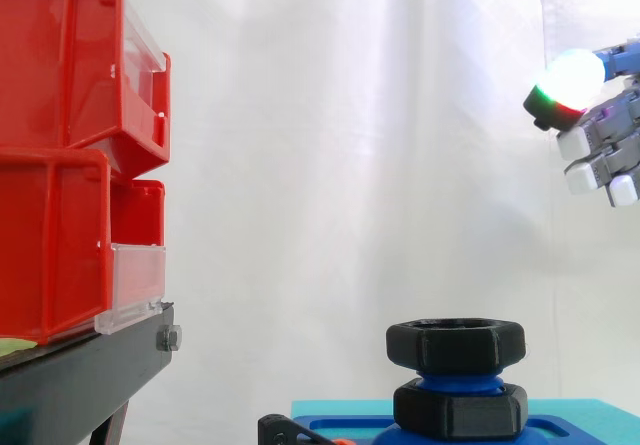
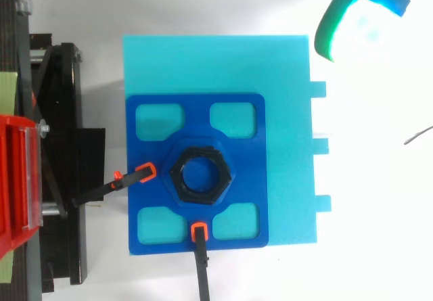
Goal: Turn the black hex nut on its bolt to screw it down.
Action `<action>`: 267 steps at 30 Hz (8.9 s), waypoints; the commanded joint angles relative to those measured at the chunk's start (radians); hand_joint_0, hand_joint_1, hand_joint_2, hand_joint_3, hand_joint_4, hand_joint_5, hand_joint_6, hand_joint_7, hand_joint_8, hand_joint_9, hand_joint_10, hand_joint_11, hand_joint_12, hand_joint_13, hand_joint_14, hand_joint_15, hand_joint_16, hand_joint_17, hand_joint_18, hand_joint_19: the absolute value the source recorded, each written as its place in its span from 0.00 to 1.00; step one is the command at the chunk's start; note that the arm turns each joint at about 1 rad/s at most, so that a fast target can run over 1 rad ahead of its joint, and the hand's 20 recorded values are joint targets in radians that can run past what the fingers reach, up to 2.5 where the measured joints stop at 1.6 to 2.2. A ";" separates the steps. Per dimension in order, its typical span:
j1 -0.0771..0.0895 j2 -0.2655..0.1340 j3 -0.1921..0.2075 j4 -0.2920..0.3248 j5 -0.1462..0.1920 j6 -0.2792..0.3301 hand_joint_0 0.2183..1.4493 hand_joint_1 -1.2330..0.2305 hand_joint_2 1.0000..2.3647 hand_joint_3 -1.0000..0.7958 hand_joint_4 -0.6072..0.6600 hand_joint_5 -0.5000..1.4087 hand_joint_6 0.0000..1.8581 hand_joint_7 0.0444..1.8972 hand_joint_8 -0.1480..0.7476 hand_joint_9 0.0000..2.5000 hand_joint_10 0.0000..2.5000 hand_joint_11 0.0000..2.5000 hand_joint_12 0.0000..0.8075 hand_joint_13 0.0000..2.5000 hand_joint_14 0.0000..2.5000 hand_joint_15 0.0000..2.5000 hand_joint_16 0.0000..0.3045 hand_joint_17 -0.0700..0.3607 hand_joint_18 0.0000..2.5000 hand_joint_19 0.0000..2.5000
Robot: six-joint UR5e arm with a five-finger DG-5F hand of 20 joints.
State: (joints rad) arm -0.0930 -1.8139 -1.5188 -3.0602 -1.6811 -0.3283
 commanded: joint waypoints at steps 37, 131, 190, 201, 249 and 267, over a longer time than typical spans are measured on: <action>0.144 -0.257 0.325 -0.072 0.123 -0.494 0.26 0.43 0.00 0.28 0.61 0.18 0.27 0.40 0.41 0.20 0.00 0.07 0.40 0.19 0.00 0.03 0.19 0.46 0.16 0.18; 0.184 -0.427 0.385 0.109 -0.016 -0.994 0.22 0.69 0.00 0.28 0.60 0.22 0.27 0.57 0.43 0.19 0.00 0.06 0.44 0.17 0.00 0.04 0.20 0.48 0.14 0.18; 0.058 -0.426 0.362 0.143 -0.241 -1.051 0.23 0.68 0.00 0.28 0.59 0.23 0.27 0.67 0.43 0.19 0.00 0.07 0.43 0.18 0.00 0.04 0.20 0.48 0.15 0.18; 0.061 -0.426 0.381 0.153 -0.241 -1.045 0.23 0.68 0.00 0.28 0.60 0.23 0.27 0.66 0.43 0.19 0.00 0.07 0.43 0.18 0.00 0.04 0.20 0.48 0.15 0.18; 0.145 -0.427 0.324 0.270 -0.163 -1.035 0.23 0.67 0.00 0.28 0.60 0.22 0.27 0.61 0.43 0.20 0.00 0.07 0.43 0.19 0.00 0.04 0.20 0.48 0.15 0.18; 0.114 -0.427 0.275 0.331 -0.172 -1.046 0.23 0.67 0.00 0.28 0.59 0.23 0.27 0.67 0.44 0.20 0.00 0.07 0.43 0.18 0.00 0.04 0.20 0.48 0.15 0.18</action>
State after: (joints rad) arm 0.0295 -2.2412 -1.2437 -2.7309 -1.8498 -1.3665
